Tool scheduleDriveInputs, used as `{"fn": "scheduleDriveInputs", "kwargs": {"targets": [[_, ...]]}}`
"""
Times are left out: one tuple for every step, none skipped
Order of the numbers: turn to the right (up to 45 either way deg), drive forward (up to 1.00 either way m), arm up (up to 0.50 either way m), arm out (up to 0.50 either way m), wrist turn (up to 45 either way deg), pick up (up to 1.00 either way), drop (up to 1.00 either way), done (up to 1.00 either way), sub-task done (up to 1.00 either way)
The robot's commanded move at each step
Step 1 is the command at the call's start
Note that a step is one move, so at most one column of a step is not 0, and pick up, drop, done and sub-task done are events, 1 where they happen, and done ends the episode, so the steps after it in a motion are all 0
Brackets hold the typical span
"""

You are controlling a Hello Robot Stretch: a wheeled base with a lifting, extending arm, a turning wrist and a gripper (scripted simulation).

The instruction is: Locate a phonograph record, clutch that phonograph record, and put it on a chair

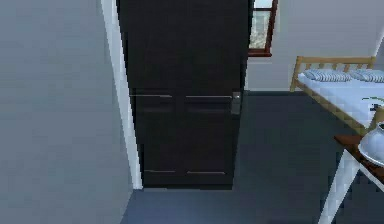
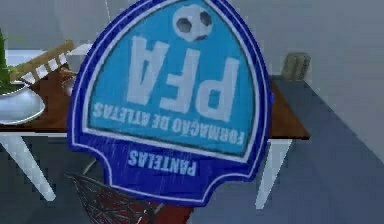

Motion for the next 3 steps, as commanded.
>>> {"fn": "scheduleDriveInputs", "kwargs": {"targets": [[0.0, 0.30, 0.00, 0.00, 0.0, 0.00, 0.00, 0.00, 0.00], [42.0, 0.00, 0.00, 0.00, 0.0, 0.00, 0.00, 0.00, 0.00], [0.0, 0.60, 0.00, 0.00, 0.0, 0.00, 0.00, 0.00, 0.00]]}}
